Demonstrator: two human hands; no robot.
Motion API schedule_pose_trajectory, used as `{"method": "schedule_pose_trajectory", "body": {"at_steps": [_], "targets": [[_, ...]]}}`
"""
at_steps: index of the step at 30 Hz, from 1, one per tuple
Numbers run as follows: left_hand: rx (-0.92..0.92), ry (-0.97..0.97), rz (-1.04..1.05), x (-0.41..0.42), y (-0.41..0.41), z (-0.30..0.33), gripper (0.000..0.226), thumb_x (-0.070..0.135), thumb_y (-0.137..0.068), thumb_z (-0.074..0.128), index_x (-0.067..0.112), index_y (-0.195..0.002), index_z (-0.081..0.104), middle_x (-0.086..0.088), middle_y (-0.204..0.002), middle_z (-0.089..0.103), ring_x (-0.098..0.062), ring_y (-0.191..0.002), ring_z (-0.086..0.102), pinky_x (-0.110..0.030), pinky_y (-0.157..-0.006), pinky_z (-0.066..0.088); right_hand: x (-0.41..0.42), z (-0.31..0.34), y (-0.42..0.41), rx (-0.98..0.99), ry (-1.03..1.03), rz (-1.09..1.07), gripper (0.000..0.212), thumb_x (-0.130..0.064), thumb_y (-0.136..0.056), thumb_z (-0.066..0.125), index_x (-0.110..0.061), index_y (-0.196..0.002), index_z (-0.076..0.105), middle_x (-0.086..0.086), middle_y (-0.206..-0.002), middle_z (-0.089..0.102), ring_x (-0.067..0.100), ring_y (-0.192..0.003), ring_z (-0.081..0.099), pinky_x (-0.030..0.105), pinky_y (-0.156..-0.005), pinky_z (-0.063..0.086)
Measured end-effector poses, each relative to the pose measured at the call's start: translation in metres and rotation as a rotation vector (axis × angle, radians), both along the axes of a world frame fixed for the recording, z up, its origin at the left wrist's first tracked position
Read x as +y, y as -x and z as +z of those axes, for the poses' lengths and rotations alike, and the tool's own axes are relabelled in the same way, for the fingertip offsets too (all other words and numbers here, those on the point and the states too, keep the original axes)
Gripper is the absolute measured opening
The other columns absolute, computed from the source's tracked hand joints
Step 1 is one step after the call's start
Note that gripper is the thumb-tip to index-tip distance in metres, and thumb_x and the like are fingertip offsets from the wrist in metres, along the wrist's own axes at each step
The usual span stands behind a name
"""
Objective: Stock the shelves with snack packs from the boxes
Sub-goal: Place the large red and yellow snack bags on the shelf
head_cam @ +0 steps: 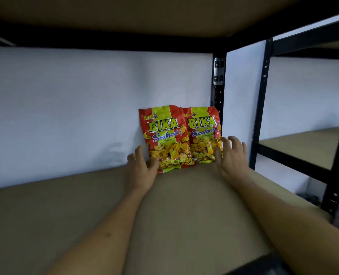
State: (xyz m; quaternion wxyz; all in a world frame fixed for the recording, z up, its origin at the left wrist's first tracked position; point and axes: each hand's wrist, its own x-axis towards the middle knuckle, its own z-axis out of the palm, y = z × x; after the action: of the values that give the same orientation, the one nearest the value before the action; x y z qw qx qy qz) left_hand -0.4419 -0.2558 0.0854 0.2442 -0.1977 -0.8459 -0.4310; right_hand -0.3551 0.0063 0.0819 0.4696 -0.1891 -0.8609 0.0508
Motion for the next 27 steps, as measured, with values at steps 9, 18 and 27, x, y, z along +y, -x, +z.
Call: {"method": "schedule_pose_trajectory", "body": {"at_steps": [9, 18, 27], "targets": [[-0.255, 0.354, -0.099, -0.075, -0.084, -0.001, 0.04, 0.032, -0.089, 0.059, 0.021, -0.128, 0.057, -0.008, -0.128, 0.06, -0.026, -0.115, 0.057, -0.033, -0.095, 0.046, -0.099, 0.018, -0.088, -0.453, 0.088, 0.108, 0.042, -0.027, -0.092, 0.05, -0.01, -0.131, 0.047, 0.016, -0.131, 0.046, 0.037, -0.112, 0.053, 0.043, -0.088, 0.05], [0.008, 0.514, -0.147, -0.169, -0.214, 0.038, 0.03, 0.037, -0.091, 0.047, 0.022, -0.105, 0.069, -0.005, -0.104, 0.071, -0.03, -0.099, 0.064, -0.036, -0.081, 0.053, -0.235, 0.026, -0.188, -0.343, 0.131, 0.158, 0.034, -0.031, -0.094, 0.038, -0.018, -0.104, 0.068, 0.008, -0.107, 0.069, 0.032, -0.1, 0.061, 0.038, -0.082, 0.043], [0.107, 0.415, -0.115, -0.291, -0.347, -0.103, 0.051, 0.022, -0.092, 0.057, 0.023, -0.141, 0.047, -0.005, -0.153, 0.036, -0.02, -0.144, 0.027, -0.041, -0.117, 0.024, -0.38, -0.135, -0.316, -0.201, 0.64, 0.497, 0.054, -0.013, -0.094, 0.055, -0.021, -0.146, 0.041, 0.005, -0.149, 0.044, 0.016, -0.129, 0.048, 0.021, -0.103, 0.033]]}}
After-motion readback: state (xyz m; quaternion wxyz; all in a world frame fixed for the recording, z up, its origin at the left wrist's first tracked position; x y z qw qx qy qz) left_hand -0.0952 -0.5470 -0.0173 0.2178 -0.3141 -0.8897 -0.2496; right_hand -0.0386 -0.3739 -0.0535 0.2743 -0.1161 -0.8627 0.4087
